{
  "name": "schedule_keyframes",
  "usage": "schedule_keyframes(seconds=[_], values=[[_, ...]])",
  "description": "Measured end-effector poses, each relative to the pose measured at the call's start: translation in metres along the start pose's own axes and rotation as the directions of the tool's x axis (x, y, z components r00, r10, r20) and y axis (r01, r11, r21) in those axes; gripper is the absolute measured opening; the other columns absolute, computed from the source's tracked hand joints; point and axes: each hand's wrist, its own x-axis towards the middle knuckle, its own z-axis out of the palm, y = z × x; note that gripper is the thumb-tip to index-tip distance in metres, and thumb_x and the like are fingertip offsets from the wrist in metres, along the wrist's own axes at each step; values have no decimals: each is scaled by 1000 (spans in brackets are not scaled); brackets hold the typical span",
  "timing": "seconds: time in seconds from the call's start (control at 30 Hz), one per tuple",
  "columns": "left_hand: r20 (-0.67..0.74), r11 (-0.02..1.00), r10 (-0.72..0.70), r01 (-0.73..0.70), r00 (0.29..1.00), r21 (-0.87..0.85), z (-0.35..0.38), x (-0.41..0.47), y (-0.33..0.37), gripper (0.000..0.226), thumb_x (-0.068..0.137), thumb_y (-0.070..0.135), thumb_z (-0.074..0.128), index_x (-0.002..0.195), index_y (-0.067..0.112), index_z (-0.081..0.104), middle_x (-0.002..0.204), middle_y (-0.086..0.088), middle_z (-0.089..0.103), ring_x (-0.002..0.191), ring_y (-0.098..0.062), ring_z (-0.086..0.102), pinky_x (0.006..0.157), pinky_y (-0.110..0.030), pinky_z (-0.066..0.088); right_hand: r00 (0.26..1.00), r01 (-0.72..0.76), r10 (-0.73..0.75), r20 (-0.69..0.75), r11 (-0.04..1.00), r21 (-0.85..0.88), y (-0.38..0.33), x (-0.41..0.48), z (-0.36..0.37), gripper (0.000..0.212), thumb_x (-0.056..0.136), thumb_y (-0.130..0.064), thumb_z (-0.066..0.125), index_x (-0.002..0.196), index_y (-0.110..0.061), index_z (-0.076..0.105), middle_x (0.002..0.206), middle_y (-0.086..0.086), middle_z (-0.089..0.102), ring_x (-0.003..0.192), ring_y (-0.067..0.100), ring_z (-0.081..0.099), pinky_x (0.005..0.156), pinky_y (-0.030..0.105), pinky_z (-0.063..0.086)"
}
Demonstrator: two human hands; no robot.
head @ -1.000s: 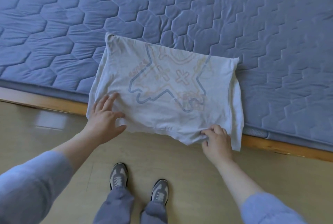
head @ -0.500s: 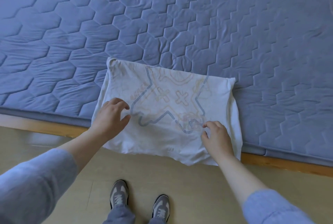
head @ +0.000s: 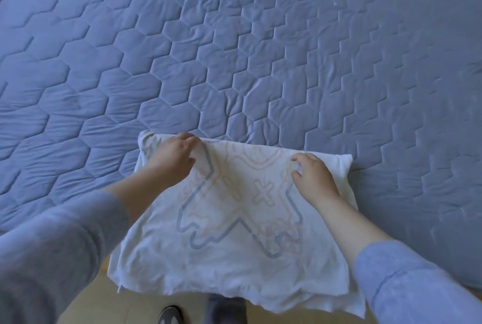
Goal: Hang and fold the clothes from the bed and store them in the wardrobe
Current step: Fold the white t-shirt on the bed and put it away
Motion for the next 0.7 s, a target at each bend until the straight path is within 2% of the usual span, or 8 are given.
schedule_keyframes(seconds=[0.13, 0.2, 0.23, 0.3, 0.37, 0.5, 0.6, 0.7], values=[[85, 988, -90, 78, 992, 134, 7, 28, -11, 54, 88, 25, 61, 139, 18, 44, 141, -4, 45, 124, -30, 47, 100, -35, 33, 995, -3, 31, 90, 955, -298, 14, 38, 1, 52, 91, -23, 57, 141, -17, 44, 143, 5, 48, 133, 26, 43, 109, 40, 29], [106, 969, -124, 98, 987, 227, 10, 38, -16, 53, 88, 30, 62, 137, 19, 45, 133, -5, 49, 122, -29, 47, 101, -34, 31, 986, -26, 83, 144, 933, -359, 20, 50, -1, 53, 91, -32, 57, 140, -21, 42, 143, 2, 48, 134, 23, 43, 113, 44, 22], [118, 957, -131, 94, 984, 274, 10, 42, -18, 48, 89, 34, 61, 132, 20, 48, 128, -3, 51, 120, -27, 48, 99, -34, 32, 982, -17, 84, 168, 932, -363, 23, 56, -3, 43, 92, -36, 58, 132, -22, 49, 137, 2, 53, 130, 24, 47, 111, 44, 23], [148, 948, -148, 98, 978, 302, 10, 49, -23, 34, 91, 40, 57, 121, 24, 54, 121, 0, 55, 115, -25, 52, 91, -34, 36, 976, 21, 49, 211, 947, -319, 27, 62, -8, 16, 93, -37, 57, 98, -22, 56, 114, 3, 61, 114, 29, 56, 99, 40, 35], [169, 963, -152, 108, 974, 247, 6, 54, -27, 28, 93, 39, 53, 116, 24, 58, 119, 2, 56, 109, -25, 57, 78, -33, 37, 974, 30, 22, 227, 975, -222, 31, 66, -16, 23, 95, -35, 56, 77, -22, 49, 93, 3, 55, 99, 33, 58, 84, 40, 42], [45, 988, -114, 109, 992, 109, -13, 75, -24, 18, 92, 28, 55, 104, 16, 61, 108, -4, 58, 96, -33, 59, 65, -32, 33, 997, -3, 16, 69, 983, -185, 32, 83, -38, 24, 95, -32, 58, 77, -16, 55, 88, 7, 51, 91, 36, 58, 73, 38, 37], [-59, 993, -107, 110, 993, 44, -39, 114, -17, 12, 91, 21, 55, 97, 13, 62, 102, -7, 58, 89, -36, 59, 62, -33, 31, 998, -31, 22, -54, 985, -170, 23, 117, -59, 21, 93, -29, 61, 87, -9, 63, 97, 15, 58, 92, 38, 59, 72, 38, 36], [-123, 993, -91, 99, 988, 63, -61, 158, -14, 12, 92, 21, 55, 97, 13, 63, 102, -7, 57, 92, -36, 58, 64, -33, 29, 994, -38, 16, -108, 977, -210, 16, 157, -78, 23, 94, -31, 60, 87, -9, 63, 100, 16, 59, 93, 38, 59, 75, 38, 35]])
